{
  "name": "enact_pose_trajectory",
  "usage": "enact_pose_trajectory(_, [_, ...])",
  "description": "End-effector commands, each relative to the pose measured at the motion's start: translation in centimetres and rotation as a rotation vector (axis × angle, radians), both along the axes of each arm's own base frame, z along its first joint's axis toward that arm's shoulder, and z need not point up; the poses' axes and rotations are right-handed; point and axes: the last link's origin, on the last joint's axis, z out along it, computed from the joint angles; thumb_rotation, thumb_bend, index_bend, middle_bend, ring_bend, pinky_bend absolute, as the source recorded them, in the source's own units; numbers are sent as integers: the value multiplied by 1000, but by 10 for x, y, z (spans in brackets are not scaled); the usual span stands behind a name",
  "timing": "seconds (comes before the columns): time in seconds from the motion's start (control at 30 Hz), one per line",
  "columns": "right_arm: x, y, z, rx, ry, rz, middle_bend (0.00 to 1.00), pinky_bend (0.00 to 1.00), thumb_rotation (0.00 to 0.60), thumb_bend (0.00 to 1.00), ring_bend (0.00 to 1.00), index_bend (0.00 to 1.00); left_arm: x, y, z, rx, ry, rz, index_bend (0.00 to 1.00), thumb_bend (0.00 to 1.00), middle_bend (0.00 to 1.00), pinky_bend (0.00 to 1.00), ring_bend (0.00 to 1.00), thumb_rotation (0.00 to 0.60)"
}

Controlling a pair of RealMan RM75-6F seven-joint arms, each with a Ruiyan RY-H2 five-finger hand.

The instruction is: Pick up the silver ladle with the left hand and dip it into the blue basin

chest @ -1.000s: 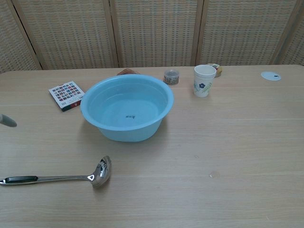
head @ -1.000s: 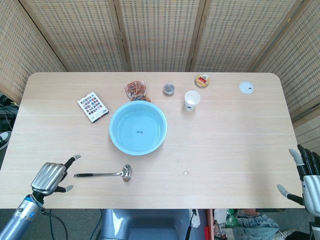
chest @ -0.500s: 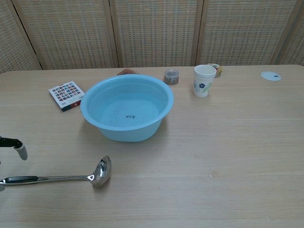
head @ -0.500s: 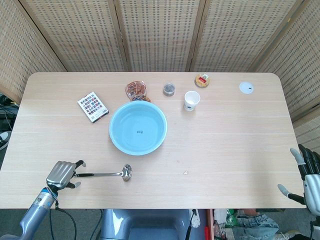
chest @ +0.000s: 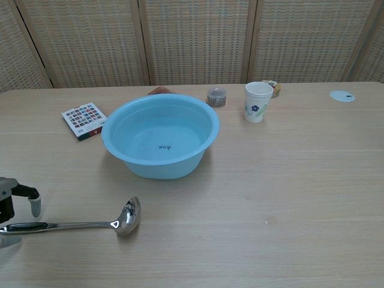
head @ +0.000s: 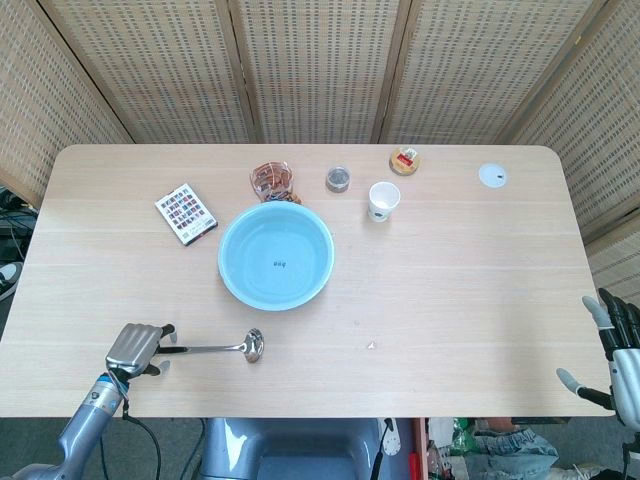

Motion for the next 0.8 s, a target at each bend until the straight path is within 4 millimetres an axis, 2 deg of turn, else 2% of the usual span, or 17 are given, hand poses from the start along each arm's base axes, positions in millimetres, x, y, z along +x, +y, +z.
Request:
enact_pose_trajectory(0.03, [0, 0, 0, 3, -2, 1, 0, 0, 600, 0, 0, 0, 2, 2, -6, -1, 4, -2, 446, 282, 990, 1000, 992, 600])
enact_pose_trajectory(0.2, [-1, -1, 1, 4, -8, -3, 0, 0, 600, 0, 0, 0, 6, 4, -14, 1, 8, -5, 453, 310, 990, 1000, 992, 600])
enact_pose_trajectory(0.8, [-1, 0, 1, 15, -18, -3, 0, 0, 600, 0, 0, 0, 13, 5, -22, -5, 17, -16, 483, 336, 989, 1000, 992, 600])
